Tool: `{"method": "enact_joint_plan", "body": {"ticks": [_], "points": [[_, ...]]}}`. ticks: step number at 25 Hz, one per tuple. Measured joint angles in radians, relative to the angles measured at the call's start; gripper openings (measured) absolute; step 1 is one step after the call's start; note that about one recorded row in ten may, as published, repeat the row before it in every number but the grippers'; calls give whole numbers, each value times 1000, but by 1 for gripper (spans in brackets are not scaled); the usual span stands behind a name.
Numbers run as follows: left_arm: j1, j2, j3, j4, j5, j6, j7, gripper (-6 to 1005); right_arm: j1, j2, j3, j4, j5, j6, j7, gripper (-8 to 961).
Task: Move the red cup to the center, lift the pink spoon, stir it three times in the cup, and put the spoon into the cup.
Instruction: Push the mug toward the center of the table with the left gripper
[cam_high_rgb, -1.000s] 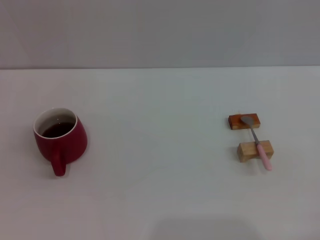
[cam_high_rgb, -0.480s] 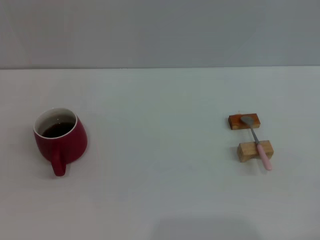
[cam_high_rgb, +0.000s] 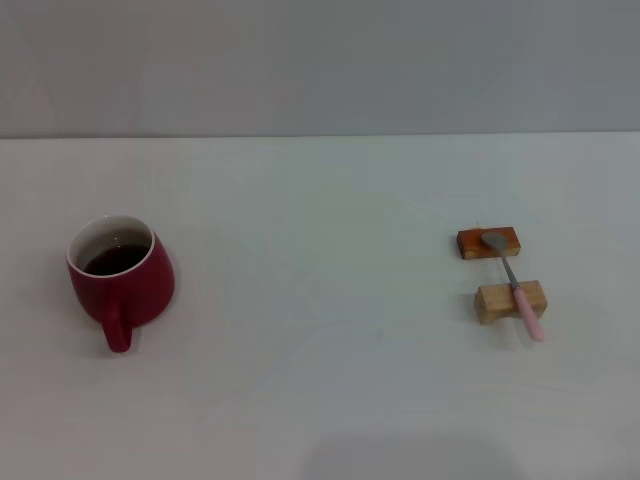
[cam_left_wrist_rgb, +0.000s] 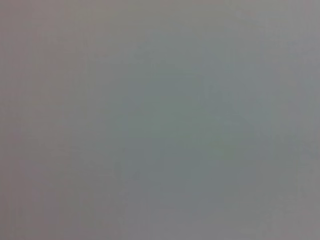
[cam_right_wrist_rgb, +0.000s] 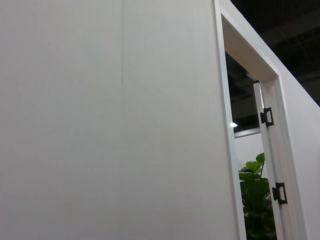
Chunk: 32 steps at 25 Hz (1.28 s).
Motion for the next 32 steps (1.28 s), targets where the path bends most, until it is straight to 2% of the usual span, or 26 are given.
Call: {"method": "enact_joint_plan", "body": {"ticks": [3, 6, 7, 9, 11, 12, 18, 20, 26, 32], "points": [[4, 1, 88, 14, 1, -2, 50, 24, 0, 0, -1, 1, -3, 0, 0, 660], [4, 1, 117, 20, 0, -2, 71, 8, 1, 0, -1, 3, -11, 0, 0, 660], [5, 2, 193, 38, 1, -2, 125, 3, 1, 0, -1, 3, -12, 0, 0, 660], [4, 4, 249, 52, 1, -4, 165, -2, 1, 0, -1, 3, -12, 0, 0, 660], [3, 4, 263, 57, 1, -4, 177, -2, 2, 0, -3, 5, -13, 0, 0, 660], [-2, 6, 321, 76, 0, -6, 222, -2, 2, 0, -4, 5, -13, 0, 0, 660], [-2, 1, 410, 84, 0, -29, 278, -1, 2, -1, -7, 6, -14, 1, 0, 660], [0, -1, 471, 85, 0, -38, 294, -1, 3, -2, -7, 6, -14, 1, 0, 660], [0, -4, 570, 86, 0, -44, 297, 0, 8, -2, -9, 6, -14, 6, 0, 660], [-4, -4, 618, 86, 0, -54, 298, 0, 7, -2, -10, 13, -14, 7, 0, 659]]}}
